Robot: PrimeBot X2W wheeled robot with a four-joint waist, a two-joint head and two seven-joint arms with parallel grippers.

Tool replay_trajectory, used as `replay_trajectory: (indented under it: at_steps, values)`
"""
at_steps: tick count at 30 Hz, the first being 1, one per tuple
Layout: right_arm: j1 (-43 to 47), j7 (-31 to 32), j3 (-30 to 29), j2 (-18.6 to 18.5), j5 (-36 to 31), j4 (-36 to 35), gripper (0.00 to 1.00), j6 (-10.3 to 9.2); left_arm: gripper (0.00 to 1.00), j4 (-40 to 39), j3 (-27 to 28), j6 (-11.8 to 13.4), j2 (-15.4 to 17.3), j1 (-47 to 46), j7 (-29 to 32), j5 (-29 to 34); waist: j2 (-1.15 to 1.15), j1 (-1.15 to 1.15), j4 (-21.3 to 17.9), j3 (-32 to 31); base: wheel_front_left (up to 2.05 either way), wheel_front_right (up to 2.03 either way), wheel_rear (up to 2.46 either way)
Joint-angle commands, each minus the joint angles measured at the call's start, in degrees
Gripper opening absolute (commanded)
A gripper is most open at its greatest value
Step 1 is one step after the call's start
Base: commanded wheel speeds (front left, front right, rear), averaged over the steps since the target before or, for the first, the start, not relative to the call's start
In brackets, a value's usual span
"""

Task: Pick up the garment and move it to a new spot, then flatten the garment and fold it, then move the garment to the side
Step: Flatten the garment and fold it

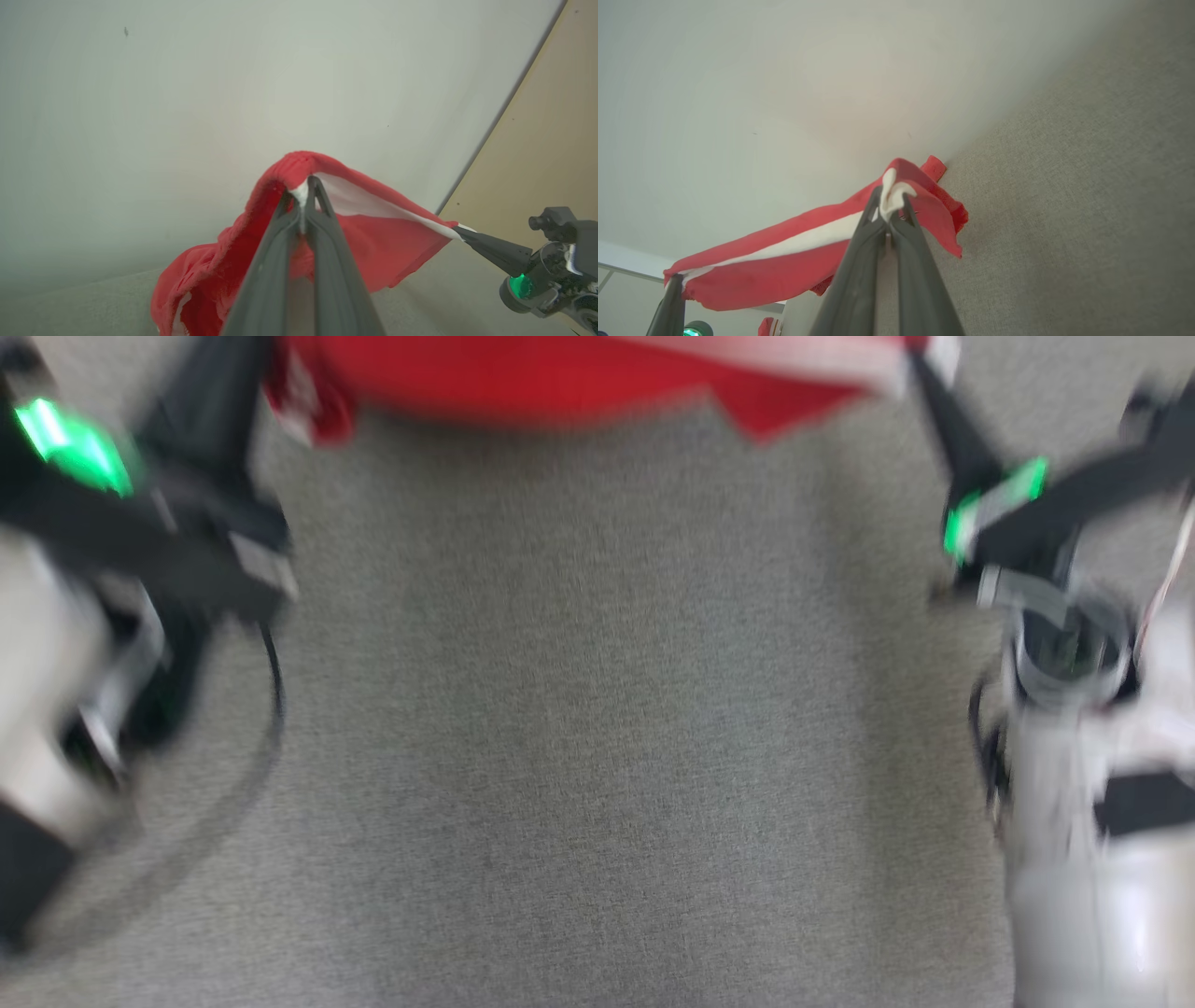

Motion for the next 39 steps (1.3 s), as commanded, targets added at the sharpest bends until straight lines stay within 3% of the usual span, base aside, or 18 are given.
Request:
replay_trajectory:
  at_steps: [1, 7, 13, 22, 30, 39]
  values:
    - [5.26, 1.06, -0.65, 1.00, -0.02, -2.90, 0.00, -0.12, 0.00, -2.70, 1.76, 1.37, 0.21, 5.92, -0.21, 1.88, 0.01, 0.02, 0.58, -4.34, 0.00, 0.00, 0.00]
    - [20.89, 4.07, -1.79, 2.67, -1.08, -10.92, 0.00, -0.12, 0.00, -10.67, 6.85, 4.18, -1.34, 24.42, -0.22, 7.76, 0.01, 0.02, 0.16, -6.46, 0.00, 0.00, 0.00]
    - [31.51, 4.04, -1.02, 3.05, -2.54, -15.39, 0.00, -0.12, 0.00, -11.69, 8.66, 3.77, -3.76, 37.18, -0.22, 12.94, 0.01, 0.02, 0.40, -8.74, 0.00, 0.00, 0.00]
    - [47.01, 0.67, -1.36, 3.15, -6.16, -18.71, 0.00, -0.12, 0.00, -5.96, 10.50, -0.49, -9.16, 51.41, -0.22, 20.65, 0.01, 0.02, 1.53, -13.35, 0.00, 0.00, 0.00]
    - [58.32, -0.85, -2.92, 3.24, -3.15, -19.18, 0.00, -0.12, 0.00, -3.44, 15.02, -3.15, -12.07, 59.86, -0.23, 24.67, 0.01, 0.02, 2.27, -16.66, 0.00, 0.00, 0.00]
    - [59.40, -2.73, -1.35, 3.21, 0.01, -20.83, 0.00, -0.12, 0.00, -1.98, 15.86, -4.78, -13.73, 60.34, -0.24, 27.29, 0.01, 0.02, 3.38, -16.93, 0.00, 0.00, 0.00]
